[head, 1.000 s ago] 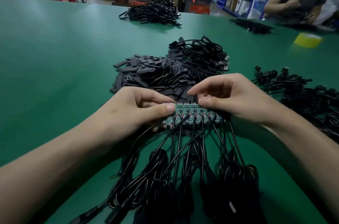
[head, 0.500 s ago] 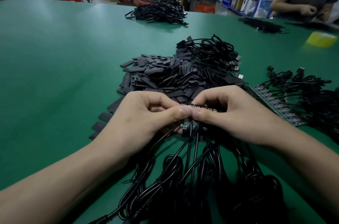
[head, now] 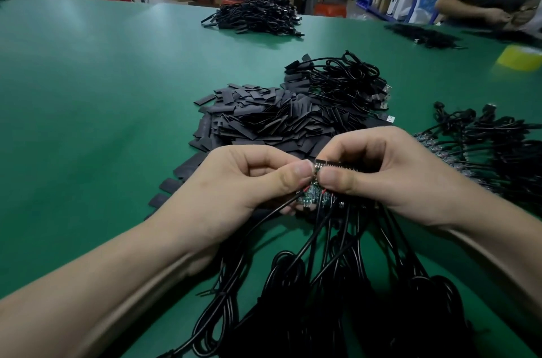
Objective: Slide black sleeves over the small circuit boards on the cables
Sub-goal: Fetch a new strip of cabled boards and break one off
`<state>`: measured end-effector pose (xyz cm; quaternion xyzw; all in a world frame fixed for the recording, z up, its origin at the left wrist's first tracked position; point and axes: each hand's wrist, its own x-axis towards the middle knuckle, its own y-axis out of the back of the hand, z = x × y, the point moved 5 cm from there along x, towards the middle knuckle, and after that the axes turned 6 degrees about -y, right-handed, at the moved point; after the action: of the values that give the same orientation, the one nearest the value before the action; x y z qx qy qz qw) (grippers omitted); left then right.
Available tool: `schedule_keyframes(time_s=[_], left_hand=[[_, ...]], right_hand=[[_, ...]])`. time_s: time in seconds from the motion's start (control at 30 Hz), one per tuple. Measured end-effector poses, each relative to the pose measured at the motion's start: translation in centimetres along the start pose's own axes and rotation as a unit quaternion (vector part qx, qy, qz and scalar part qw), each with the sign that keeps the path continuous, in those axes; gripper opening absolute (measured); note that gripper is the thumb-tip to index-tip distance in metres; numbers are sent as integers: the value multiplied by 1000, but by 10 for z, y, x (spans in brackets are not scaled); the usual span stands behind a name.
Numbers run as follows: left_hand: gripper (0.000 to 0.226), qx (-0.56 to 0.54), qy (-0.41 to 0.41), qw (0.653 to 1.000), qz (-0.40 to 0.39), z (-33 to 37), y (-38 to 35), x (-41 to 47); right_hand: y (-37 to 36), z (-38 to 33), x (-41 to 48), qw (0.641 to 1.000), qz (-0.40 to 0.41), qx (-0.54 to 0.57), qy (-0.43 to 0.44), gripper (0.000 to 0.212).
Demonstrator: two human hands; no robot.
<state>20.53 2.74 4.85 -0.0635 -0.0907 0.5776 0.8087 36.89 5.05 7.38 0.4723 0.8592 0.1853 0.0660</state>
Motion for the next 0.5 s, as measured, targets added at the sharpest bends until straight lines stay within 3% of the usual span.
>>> schedule_keyframes(time_s=[0.17,0.27,0.33,0.4,0.5], left_hand=[[18,-37,-12,999,-6,2,0,2],[19,-17,-47,997,54,11,14,6],[19,24,-86,992,90,18,22,6],[14,42,-131,986,98,25,24,6],[9,64,-178,978,85,30,18,3]], right_hand=[[1,-1,0,999,-34,17,-11,12],[2,7,-2,991,-73,-79,-73,15],[3,9,-3,980,-34,-180,-78,22],[-2,-3,-3,968,50,-244,-18,28],[-19,-18,-4,973,107,-202,40,27]])
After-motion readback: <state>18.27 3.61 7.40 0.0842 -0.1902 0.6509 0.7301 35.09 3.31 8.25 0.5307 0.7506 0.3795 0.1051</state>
